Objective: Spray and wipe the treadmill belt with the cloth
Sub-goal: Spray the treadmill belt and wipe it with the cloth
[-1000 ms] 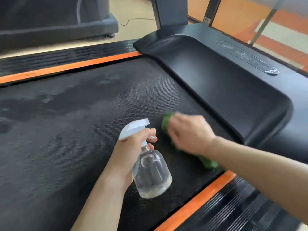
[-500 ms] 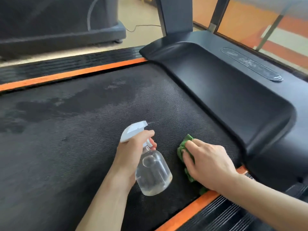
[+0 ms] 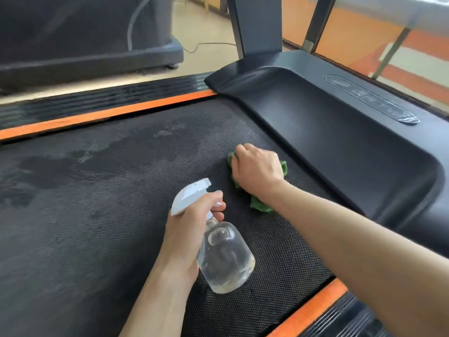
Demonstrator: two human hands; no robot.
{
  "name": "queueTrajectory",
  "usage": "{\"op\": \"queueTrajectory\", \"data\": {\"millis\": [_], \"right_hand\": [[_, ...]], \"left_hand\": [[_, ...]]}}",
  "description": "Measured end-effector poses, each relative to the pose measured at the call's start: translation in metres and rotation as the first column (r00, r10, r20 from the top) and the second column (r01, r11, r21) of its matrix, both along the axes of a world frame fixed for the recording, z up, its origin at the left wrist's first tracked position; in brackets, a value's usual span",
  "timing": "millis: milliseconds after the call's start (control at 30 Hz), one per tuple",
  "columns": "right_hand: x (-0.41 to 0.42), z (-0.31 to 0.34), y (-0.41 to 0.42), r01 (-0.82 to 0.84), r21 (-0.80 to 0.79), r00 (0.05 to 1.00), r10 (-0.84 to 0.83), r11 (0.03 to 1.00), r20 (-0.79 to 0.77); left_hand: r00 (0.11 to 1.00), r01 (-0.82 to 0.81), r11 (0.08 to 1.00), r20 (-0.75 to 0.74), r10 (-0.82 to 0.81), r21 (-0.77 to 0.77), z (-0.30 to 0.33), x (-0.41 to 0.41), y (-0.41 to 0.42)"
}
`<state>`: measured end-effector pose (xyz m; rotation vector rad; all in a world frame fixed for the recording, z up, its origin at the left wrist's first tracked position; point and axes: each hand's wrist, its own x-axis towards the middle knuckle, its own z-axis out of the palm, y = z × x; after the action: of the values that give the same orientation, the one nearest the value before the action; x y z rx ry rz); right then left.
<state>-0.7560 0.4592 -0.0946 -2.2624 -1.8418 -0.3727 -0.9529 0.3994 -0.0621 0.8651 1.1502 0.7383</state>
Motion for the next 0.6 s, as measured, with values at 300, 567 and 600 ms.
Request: {"op": "queueTrajectory", "data": {"millis": [300, 567, 600], "right_hand": [[-0.027, 0.008, -0.100, -0.327, -0.072, 0.943, 0.320, 0.942, -0.097], [0.021, 0.002, -0.027, -0.185, 0.012, 0.981, 0.184, 0.983, 0.055], [0.031, 0.001, -0.008, -0.038, 0.004, 0.998, 0.037, 0.999, 0.056]], "left_hand": [[1.000, -0.013, 1.000, 0.005, 0.013, -0.023, 0.001, -0.002, 0.001], [0.998, 0.034, 0.995, -0.056, -0.040, -0.091, -0.012, 0.007, 0.022], [0.997, 0.044, 0.995, -0.052, -0.050, -0.093, -0.014, 0.007, 0.022]]}}
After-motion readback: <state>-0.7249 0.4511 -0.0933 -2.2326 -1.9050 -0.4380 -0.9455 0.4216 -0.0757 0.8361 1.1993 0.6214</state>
